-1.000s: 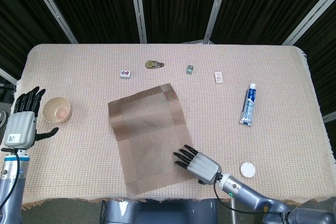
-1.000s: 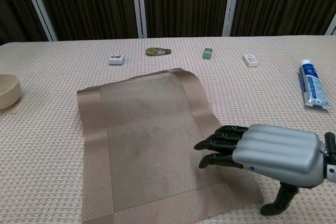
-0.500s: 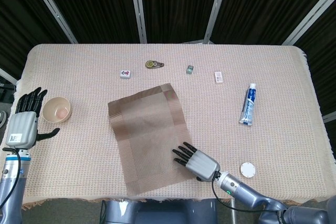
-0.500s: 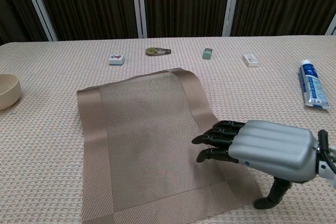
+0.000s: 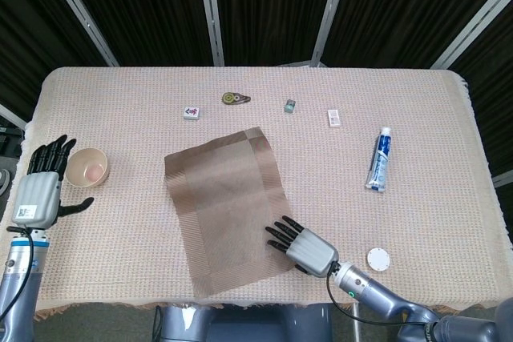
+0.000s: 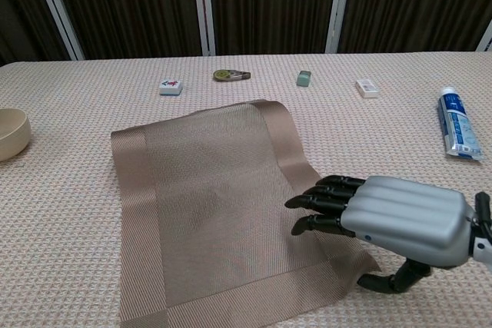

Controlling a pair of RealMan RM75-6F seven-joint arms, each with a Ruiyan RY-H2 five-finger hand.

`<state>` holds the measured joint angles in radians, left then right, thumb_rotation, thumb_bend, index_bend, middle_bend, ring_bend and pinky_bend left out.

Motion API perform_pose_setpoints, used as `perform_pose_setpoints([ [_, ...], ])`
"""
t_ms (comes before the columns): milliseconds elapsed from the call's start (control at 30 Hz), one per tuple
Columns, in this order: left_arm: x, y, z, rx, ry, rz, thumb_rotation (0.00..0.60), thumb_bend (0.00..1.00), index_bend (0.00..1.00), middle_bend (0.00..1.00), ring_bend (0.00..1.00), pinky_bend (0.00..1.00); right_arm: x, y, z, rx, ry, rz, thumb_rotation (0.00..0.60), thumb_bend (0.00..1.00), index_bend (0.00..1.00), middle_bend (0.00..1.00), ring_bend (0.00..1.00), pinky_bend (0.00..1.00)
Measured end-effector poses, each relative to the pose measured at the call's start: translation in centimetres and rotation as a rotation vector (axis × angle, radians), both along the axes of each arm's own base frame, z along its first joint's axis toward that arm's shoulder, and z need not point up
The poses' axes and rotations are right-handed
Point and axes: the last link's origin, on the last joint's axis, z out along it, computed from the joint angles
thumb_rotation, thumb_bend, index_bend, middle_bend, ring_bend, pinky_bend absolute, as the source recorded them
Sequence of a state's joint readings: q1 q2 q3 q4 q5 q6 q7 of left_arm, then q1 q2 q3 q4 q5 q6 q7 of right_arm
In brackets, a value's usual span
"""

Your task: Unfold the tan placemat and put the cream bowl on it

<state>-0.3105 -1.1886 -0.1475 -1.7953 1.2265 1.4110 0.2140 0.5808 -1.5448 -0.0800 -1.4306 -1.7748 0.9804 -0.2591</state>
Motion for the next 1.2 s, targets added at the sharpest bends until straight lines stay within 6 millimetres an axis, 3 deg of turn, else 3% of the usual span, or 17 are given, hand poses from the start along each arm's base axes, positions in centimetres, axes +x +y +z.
perform_pose_setpoints([
  [167,0.0,0.0,0.0,-0.003,0.002,-0.001,0.600,0.01,0.00,0.00,0.00,0.00,-0.5,0.1,-0.1,0.002,0.010,-0.002,0.600,0.30,0.22,0.00,0.00,0.00],
  [500,0.1,0.0,-0.3,-0.013,0.007,-0.008,0.600,0.01,0.00,0.00,0.00,0.00,-1.3,0.1,0.2,-0.007,0.007,-0.017,0.600,0.34,0.64,0.01,0.00,0.00],
  [600,0.1,-0.1,-0.3,-0.014,0.007,-0.009,0.600,0.01,0.00,0.00,0.00,0.00,-1.4,0.2,0.3,-0.008,-0.003,-0.015,0.600,0.35,0.71,0.03,0.00,0.00],
  [967,0.2,-0.2,-0.4,-0.019,0.004,-0.011,0.600,0.01,0.00,0.00,0.00,0.00,-1.5,0.5,0.5,0.001,-0.059,-0.002,0.600,0.35,0.76,0.10,0.00,0.00],
  [1200,0.2,-0.3,-0.5,-0.026,0.004,-0.010,0.600,0.01,0.00,0.00,0.00,0.00,-2.2,1.2,2.2,-0.010,-0.086,0.042,0.600,0.35,0.77,0.11,0.00,0.00],
])
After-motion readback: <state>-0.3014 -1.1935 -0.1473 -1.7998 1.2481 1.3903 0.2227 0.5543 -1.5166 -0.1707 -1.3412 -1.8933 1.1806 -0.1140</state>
